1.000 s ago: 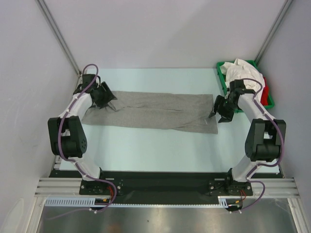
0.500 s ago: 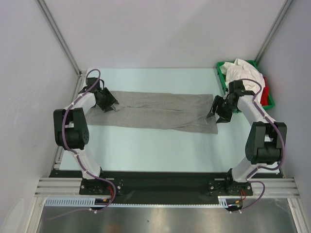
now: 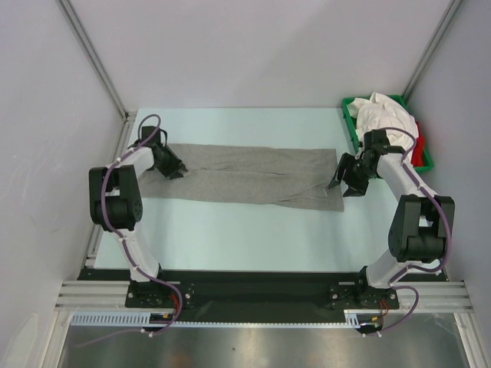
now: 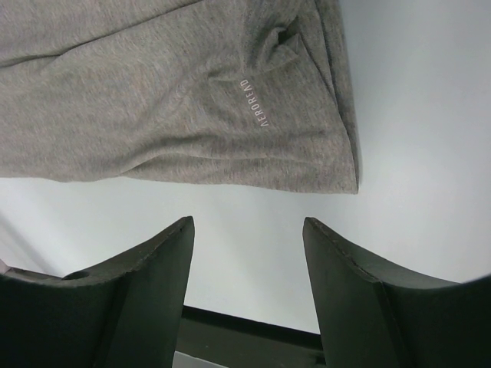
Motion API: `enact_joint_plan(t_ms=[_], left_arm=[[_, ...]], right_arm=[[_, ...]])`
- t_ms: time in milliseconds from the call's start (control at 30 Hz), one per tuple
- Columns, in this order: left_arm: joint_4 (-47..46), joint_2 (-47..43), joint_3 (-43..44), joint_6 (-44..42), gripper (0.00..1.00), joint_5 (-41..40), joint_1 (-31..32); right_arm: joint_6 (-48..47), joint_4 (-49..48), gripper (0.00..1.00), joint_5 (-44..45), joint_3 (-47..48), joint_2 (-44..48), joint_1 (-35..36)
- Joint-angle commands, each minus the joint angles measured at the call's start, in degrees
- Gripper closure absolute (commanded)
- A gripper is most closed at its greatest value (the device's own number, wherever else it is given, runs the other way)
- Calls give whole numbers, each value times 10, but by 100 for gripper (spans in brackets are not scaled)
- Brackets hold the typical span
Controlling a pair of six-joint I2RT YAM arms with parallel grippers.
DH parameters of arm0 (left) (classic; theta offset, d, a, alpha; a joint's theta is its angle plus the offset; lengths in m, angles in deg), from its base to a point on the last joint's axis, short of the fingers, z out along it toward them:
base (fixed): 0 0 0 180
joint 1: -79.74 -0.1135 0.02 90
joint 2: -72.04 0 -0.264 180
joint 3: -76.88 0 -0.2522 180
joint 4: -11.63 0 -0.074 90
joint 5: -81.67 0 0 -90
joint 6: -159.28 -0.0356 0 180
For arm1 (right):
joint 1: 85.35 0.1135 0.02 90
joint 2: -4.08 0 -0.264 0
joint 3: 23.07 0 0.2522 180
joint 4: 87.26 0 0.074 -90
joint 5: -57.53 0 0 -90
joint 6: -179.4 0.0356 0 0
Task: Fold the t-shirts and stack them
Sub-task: Fold the tshirt
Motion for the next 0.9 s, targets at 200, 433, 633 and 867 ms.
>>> enact_joint_plan(t_ms=[200, 433, 633, 867], left_arm=[[2, -3, 56, -11, 88, -2, 25], [32, -30, 63, -15, 98, -19, 57], [52, -67, 50, -12, 100, -44, 74], [70, -101, 30, -15, 100, -75, 85]], right_arm=[[4, -6, 35, -8, 4, 16, 0], [1, -6, 35, -12, 4, 14, 3], [-4, -6, 35, -14, 2, 13, 3], [-12, -6, 35, -21, 0, 10, 3]])
